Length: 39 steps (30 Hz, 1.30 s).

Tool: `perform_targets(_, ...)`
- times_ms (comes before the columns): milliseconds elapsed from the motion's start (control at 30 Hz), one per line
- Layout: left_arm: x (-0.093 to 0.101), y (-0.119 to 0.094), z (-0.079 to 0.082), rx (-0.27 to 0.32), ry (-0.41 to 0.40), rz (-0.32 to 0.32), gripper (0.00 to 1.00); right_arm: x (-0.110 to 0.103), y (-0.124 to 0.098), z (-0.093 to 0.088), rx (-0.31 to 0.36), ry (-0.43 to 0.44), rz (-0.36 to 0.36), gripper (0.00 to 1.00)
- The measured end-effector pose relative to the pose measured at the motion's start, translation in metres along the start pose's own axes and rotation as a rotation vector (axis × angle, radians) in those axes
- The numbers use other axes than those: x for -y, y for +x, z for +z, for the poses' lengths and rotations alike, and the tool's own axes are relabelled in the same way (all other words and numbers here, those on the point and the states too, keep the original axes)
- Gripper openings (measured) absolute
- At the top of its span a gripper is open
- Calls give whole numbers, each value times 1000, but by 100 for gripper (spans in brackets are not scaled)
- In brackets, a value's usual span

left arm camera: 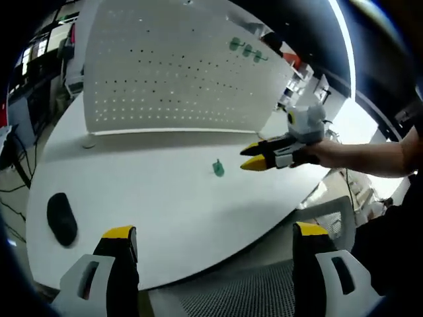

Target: Insert the hook assembly into the mounting plate slot until the hook locks in place.

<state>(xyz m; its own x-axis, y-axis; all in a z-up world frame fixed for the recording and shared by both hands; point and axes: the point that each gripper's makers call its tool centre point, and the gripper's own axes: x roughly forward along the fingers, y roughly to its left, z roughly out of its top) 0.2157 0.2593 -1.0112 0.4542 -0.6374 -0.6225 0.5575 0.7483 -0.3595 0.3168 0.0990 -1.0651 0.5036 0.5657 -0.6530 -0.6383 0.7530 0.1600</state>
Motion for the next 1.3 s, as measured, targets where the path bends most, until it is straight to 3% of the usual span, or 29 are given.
perform_targets(233, 0, 0, 2, -1, 2, -4, 99, 21, 25, 0, -48, -26, -20, 26)
perform_targets(667, -7, -2, -4, -15, -12, 5, 98, 34, 50, -4, -130, -82, 5, 22)
perform_targets(1300, -13, 3, 4, -9, -23, 15, 98, 44, 67, 0, -149, -5, 31, 20)
